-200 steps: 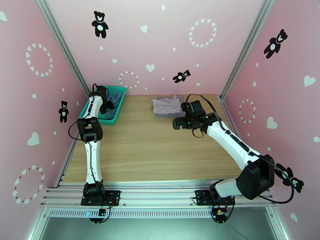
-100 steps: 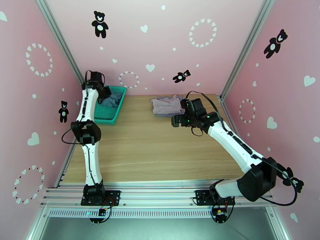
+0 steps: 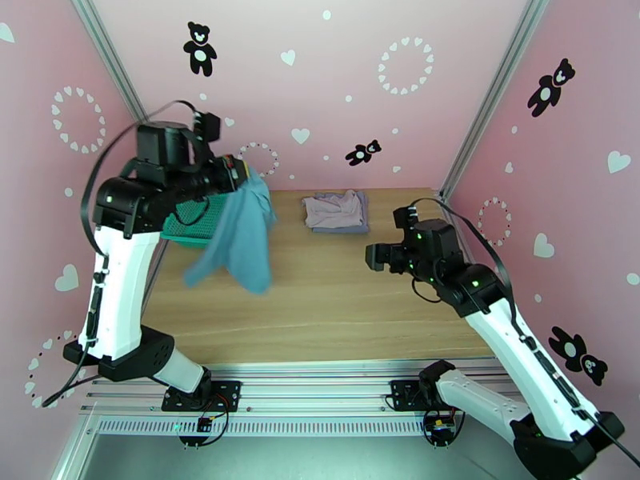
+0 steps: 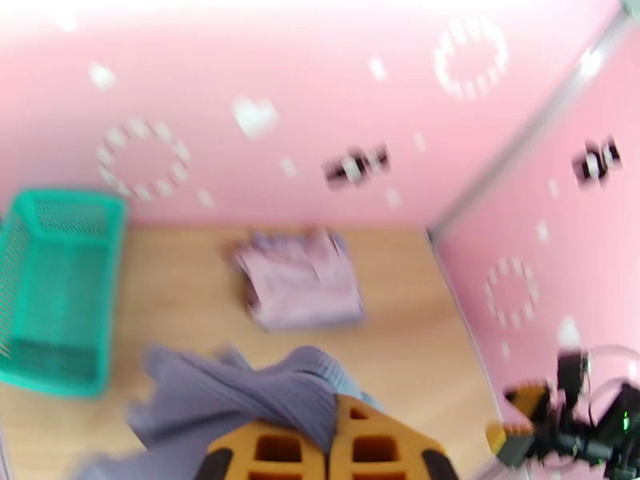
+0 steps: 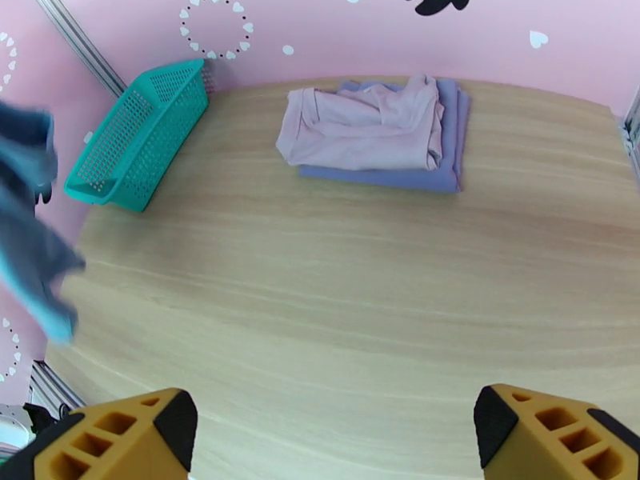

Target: Fold and stack the mixed laundry pile

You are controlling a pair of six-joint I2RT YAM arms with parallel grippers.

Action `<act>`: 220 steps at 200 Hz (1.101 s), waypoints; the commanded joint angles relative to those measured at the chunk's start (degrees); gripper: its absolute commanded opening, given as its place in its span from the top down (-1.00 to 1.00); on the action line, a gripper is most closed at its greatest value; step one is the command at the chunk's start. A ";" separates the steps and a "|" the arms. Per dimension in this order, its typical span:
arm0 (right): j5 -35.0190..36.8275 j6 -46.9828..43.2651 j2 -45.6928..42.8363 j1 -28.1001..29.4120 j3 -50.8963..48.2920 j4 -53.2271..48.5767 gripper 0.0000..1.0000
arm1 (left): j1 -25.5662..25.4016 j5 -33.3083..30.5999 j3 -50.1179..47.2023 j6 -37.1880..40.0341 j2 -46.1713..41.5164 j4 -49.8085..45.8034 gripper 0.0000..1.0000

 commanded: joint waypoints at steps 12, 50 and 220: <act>-0.32 0.51 -4.68 0.27 -5.63 -2.84 -0.94 | -6.32 -4.45 -10.84 -3.17 -3.57 2.03 1.00; -12.40 -2.60 -5.52 0.46 -10.11 0.44 -0.89 | -8.55 -6.03 -21.45 -5.49 -5.45 6.99 1.00; -14.46 6.68 43.29 15.00 4.94 16.48 -0.27 | -17.00 -23.63 -65.26 -24.35 -18.51 9.04 -0.97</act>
